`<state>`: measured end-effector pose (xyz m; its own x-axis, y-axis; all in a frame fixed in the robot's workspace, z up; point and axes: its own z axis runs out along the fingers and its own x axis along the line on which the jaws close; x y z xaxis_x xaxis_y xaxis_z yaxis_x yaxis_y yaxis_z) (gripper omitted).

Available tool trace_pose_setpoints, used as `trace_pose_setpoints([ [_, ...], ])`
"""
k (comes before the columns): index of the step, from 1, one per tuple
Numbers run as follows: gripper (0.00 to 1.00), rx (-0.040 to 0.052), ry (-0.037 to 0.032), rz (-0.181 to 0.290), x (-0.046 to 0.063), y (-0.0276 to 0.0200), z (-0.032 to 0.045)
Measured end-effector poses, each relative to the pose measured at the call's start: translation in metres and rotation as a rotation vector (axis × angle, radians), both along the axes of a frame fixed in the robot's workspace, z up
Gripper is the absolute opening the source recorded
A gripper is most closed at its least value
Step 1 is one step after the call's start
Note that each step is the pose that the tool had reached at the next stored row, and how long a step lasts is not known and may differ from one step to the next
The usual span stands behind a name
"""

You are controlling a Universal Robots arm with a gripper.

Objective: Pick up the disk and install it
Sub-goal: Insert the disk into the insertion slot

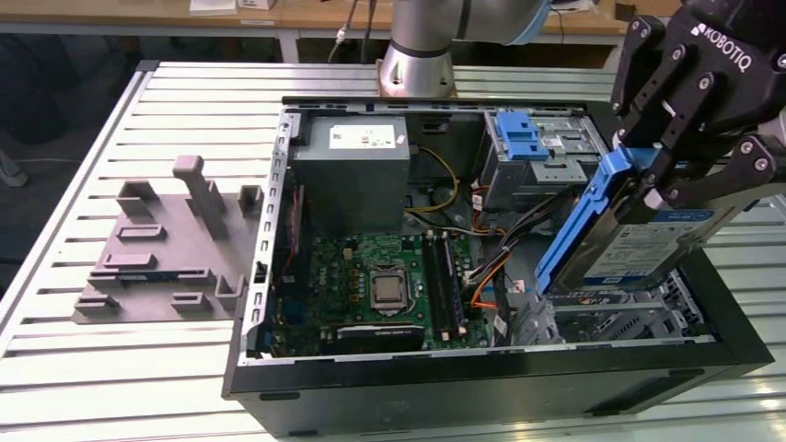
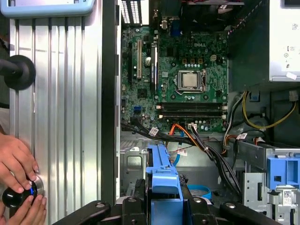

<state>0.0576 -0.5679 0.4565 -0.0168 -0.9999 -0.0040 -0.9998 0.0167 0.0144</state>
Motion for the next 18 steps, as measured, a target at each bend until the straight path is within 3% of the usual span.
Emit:
trace_pose_setpoints([
  [18, 0.36, 0.0, -0.0004, 0.0, 0.015, 0.0005, -0.0076],
])
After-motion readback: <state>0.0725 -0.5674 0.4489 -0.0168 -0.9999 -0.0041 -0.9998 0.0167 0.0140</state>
